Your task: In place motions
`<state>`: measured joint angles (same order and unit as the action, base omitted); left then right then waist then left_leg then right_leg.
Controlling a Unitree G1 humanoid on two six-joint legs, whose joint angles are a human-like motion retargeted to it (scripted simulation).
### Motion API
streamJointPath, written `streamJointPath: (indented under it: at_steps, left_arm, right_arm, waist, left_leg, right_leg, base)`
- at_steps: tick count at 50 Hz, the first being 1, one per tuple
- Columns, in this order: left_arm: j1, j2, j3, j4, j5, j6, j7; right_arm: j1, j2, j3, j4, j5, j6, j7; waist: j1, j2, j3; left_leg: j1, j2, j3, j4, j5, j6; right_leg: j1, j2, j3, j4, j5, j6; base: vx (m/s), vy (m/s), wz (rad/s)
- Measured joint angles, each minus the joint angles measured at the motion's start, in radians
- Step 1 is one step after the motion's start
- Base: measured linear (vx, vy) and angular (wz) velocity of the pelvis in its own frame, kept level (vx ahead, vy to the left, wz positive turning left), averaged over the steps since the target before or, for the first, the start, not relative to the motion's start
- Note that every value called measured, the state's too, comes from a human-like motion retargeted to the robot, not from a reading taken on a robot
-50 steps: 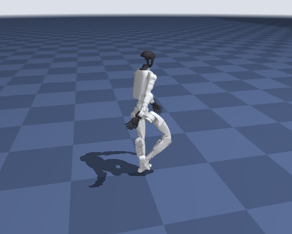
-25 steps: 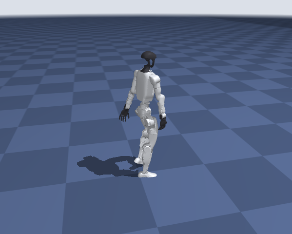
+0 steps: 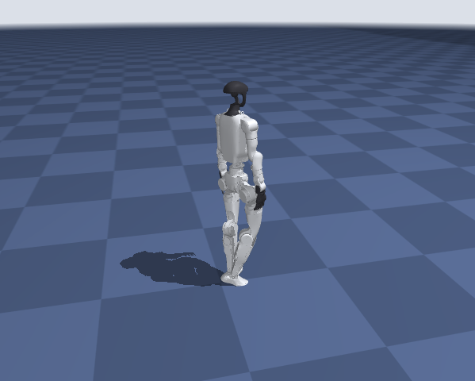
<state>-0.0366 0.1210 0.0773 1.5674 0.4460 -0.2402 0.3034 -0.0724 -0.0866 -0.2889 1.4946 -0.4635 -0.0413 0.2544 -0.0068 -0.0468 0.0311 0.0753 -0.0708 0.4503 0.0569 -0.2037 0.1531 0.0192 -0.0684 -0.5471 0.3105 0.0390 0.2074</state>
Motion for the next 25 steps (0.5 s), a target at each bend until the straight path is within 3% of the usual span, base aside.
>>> streamJointPath:
  at_steps: [2,3,5,8,10,12,15,18,22,25]
  left_arm:
    - [-0.153,-0.003,-0.083,-0.095,-0.036,-0.019,-0.171]
    - [-0.239,0.008,-0.107,-0.139,-0.057,-0.053,-0.231]
    - [-0.416,0.047,-0.136,-0.229,-0.099,-0.111,-0.339]
    - [-0.581,0.08,-0.015,-0.374,-0.004,-0.142,-0.47]
    - [-0.618,0.081,0.004,-0.427,-0.026,-0.144,-0.465]
    - [-0.633,0.054,-0.002,-0.439,-0.084,-0.166,-0.445]
    - [-0.628,0.039,-0.004,-0.437,-0.173,-0.171,-0.494]
    - [-0.551,0.025,0.003,-0.395,-0.15,-0.16,-0.539]
    - [-0.361,-0.004,-0.012,-0.281,-0.081,-0.118,-0.451]
    - [-0.144,-0.042,0.024,-0.171,0.019,-0.039,-0.333]
  right_arm:
    - [0.061,-0.054,-0.089,0.168,0.083,0.067,0.038]
    - [0.101,-0.084,-0.125,0.196,0.13,0.114,0.065]
    - [0.201,-0.137,-0.168,0.205,0.242,0.225,0.082]
    - [0.335,-0.18,-0.229,0.205,0.442,0.307,-0.065]
    - [0.421,-0.193,-0.294,0.205,0.554,0.257,-0.246]
    - [0.492,-0.181,-0.37,0.205,0.632,0.144,-0.371]
    - [0.549,-0.174,-0.409,0.205,0.701,0.078,-0.422]
    - [0.543,-0.173,-0.369,0.205,0.684,0.114,-0.364]
    - [0.425,-0.158,-0.254,0.205,0.542,0.162,-0.234]
    - [0.274,-0.132,-0.149,0.205,0.45,0.161,-0.164]
  waist:
    - [-0.013,0.039,0.016]
    - [-0.043,0.057,0.062]
    - [-0.137,0.086,0.126]
    - [-0.24,0.11,0.184]
    - [-0.274,0.125,0.195]
    - [-0.252,0.131,0.178]
    - [-0.247,0.114,0.159]
    - [-0.2,0.097,0.137]
    - [-0.152,0.09,0.088]
    - [-0.112,0.062,0.058]
  left_leg:
    - [-0.038,-0.006,-0.237,-0.053,0.045,-0.023]
    - [-0.048,0.028,-0.224,-0.048,0.054,-0.041]
    - [-0.065,0.059,-0.223,-0.064,0.077,-0.066]
    - [-0.105,0.059,-0.268,-0.043,0.07,-0.039]
    - [-0.125,0.067,-0.324,-0.017,0.065,-0.026]
    - [-0.14,0.071,-0.327,-0.006,0.059,-0.02]
    - [-0.123,0.063,-0.322,-0.009,0.049,-0.021]
    - [-0.079,0.054,-0.285,-0.025,0.039,-0.026]
    - [-0.041,0.053,-0.207,-0.016,-0.005,-0.025]
    - [-0.036,0.024,-0.152,0.067,-0.077,0.015]
  right_leg:
    - [-0.177,-0.066,0.02,0.336,0.242,0.049]
    - [-0.294,-0.078,0.072,0.515,0.326,0.049]
    - [-0.525,-0.099,0.137,0.841,0.283,0.054]
    - [-0.773,-0.215,0.106,1.143,0.202,-0.025]
    - [-0.898,-0.183,0.141,1.219,0.164,-0.056]
    - [-0.96,-0.182,0.152,1.231,0.141,-0.092]
    - [-0.916,-0.219,0.131,1.187,0.124,-0.117]
    - [-0.763,-0.167,0.157,1.024,0.163,-0.062]
    - [-0.446,-0.079,0.179,0.622,0.219,0.005]
    - [-0.179,-0.012,0.266,0.22,0.303,0.022]
  base:
    - [-0.2,0.21,-0.64]
    - [-0.59,0.19,-0.1]
    - [-0.61,0.2,0.7]
    - [-0.21,0.2,0.54]
    - [0.11,0.06,-0.03]
    - [0.13,-0.04,-0.34]
    - [0.11,-0.12,-0.19]
    - [0.15,-0.14,-0.62]
    - [0.19,-0.1,-0.63]
    - [0.28,-0.12,-0.46]
